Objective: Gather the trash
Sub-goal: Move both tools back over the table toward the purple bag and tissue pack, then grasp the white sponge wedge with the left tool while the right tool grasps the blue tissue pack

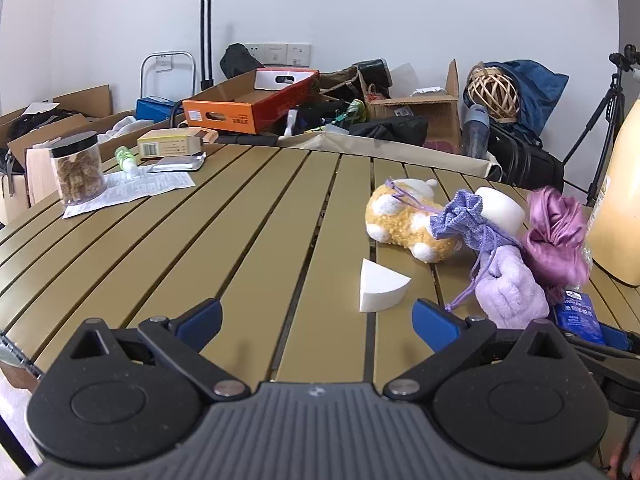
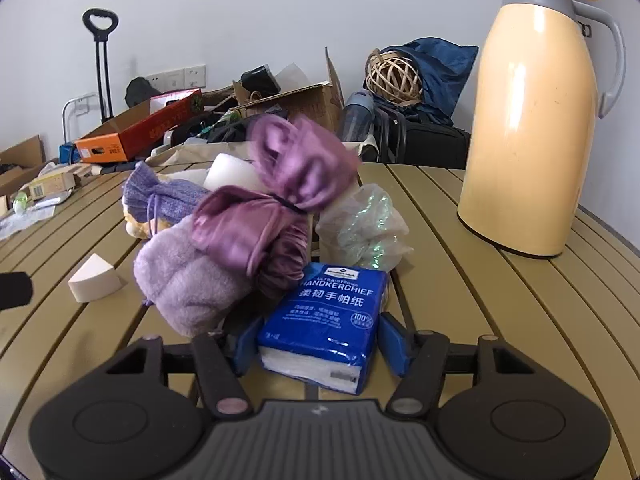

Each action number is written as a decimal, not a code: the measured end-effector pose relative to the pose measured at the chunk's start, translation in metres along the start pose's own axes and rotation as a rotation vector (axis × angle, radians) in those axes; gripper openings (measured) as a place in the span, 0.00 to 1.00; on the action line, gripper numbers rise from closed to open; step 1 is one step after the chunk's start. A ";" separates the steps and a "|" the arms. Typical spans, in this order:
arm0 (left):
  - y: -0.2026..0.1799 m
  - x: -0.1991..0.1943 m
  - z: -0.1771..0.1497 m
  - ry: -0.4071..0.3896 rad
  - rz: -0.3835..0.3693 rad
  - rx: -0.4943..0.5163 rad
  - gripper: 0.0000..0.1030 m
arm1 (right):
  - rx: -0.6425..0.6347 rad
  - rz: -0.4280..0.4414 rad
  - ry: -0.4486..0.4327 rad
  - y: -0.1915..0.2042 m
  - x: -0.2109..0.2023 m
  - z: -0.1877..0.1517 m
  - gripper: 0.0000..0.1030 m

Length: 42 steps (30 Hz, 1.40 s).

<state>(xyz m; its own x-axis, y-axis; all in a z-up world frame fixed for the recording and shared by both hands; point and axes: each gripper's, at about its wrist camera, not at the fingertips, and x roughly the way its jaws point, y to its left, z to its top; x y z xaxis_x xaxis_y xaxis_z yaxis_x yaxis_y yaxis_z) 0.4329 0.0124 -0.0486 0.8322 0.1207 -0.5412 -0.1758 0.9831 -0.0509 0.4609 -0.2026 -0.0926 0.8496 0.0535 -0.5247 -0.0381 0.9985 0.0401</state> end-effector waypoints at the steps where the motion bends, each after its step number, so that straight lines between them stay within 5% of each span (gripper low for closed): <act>1: -0.001 0.002 0.001 0.003 -0.001 0.003 1.00 | 0.010 0.003 -0.004 -0.002 -0.003 0.000 0.58; 20: -0.039 0.050 0.018 0.046 0.014 0.050 0.98 | 0.159 -0.070 -0.157 -0.071 -0.047 0.010 0.51; 27: -0.046 0.071 0.016 0.086 0.003 0.079 0.71 | 0.185 -0.091 -0.164 -0.082 -0.044 0.007 0.51; 33: -0.045 0.076 0.015 0.111 -0.059 0.078 0.36 | 0.178 -0.089 -0.169 -0.079 -0.045 0.007 0.51; 42: -0.045 0.074 0.015 0.096 -0.067 0.081 0.31 | 0.176 -0.083 -0.171 -0.078 -0.045 0.006 0.51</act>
<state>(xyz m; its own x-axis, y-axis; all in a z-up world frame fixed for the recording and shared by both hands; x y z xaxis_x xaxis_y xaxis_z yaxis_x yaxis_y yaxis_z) 0.5100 -0.0208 -0.0739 0.7860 0.0450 -0.6166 -0.0758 0.9968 -0.0239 0.4287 -0.2825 -0.0664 0.9230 -0.0461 -0.3819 0.1144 0.9808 0.1580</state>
